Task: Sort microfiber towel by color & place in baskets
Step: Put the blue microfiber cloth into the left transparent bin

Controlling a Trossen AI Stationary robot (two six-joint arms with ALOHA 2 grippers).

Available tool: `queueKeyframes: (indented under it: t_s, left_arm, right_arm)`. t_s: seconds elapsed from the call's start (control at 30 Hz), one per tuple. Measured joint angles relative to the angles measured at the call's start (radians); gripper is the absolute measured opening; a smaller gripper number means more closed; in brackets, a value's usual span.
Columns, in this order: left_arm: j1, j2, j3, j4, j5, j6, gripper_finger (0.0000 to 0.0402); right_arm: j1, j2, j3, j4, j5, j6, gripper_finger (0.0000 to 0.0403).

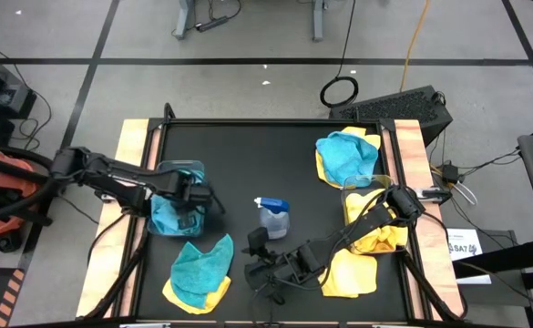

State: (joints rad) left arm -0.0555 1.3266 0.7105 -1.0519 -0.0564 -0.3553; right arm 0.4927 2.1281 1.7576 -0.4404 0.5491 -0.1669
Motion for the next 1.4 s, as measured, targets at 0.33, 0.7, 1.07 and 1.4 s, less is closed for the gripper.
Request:
queueKeyframes:
  t_s: [0.33, 0.7, 1.07, 1.4]
  left_arm:
    - [0.03, 0.019, 0.025, -0.02, 0.022, 0.011, 0.0112]
    - [0.029, -0.03, 0.264, -0.247, 0.03, 0.024, 0.0125]
    - [0.029, -0.111, 0.494, -0.432, -0.002, -0.006, 0.0124]
    - [-0.072, -0.159, 0.621, -0.319, -0.004, -0.028, 0.0124]
  right_arm:
    - [0.003, 0.0, 0.0, -0.008, -0.002, 0.007, 0.0215]
    - [0.006, 0.0, 0.0, -0.017, -0.004, 0.007, 0.0215]
    - [0.006, 0.0, 0.0, -0.017, -0.01, 0.0, 0.0215]
    - [0.0, 0.0, 0.0, 0.034, -0.116, -0.034, 0.0215]
